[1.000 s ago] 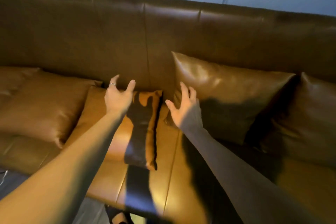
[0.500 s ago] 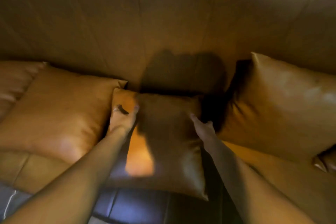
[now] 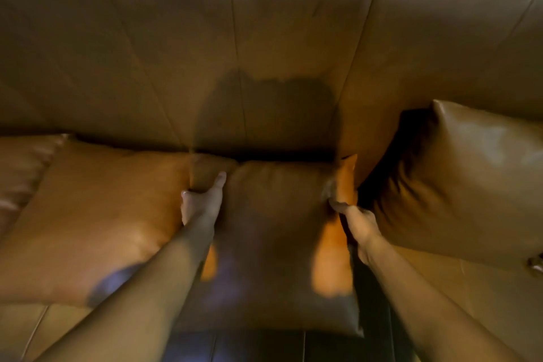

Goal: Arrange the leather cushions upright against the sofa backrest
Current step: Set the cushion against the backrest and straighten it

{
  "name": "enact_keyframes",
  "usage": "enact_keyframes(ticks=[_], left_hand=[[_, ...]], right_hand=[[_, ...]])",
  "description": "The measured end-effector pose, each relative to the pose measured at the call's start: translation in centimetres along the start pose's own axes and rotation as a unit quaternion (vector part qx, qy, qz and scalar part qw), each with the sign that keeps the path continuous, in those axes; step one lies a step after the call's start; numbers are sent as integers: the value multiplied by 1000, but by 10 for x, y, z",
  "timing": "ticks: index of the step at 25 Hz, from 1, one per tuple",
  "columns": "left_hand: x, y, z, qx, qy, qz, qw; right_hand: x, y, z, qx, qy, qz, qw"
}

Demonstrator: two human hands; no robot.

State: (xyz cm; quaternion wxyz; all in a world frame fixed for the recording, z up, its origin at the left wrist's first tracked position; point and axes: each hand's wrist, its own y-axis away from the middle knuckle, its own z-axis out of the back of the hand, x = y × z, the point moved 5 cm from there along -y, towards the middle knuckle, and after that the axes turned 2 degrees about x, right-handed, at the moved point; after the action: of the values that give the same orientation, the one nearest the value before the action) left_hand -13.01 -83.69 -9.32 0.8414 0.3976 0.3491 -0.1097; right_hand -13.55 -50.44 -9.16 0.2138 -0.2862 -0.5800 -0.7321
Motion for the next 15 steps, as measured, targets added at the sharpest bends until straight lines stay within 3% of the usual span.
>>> enact_keyframes(ticks=[6,10,15], left_hand=[[-76,45,15,-11,141,-120,983],[-104,53,18,7,172,-180,968],[-109,40,8,63,156,-142,975]], right_hand=[[64,37,14,44,-113,122,985],[92,54,20,72,-110,143,981],[94,41,1,112,-117,117,980]])
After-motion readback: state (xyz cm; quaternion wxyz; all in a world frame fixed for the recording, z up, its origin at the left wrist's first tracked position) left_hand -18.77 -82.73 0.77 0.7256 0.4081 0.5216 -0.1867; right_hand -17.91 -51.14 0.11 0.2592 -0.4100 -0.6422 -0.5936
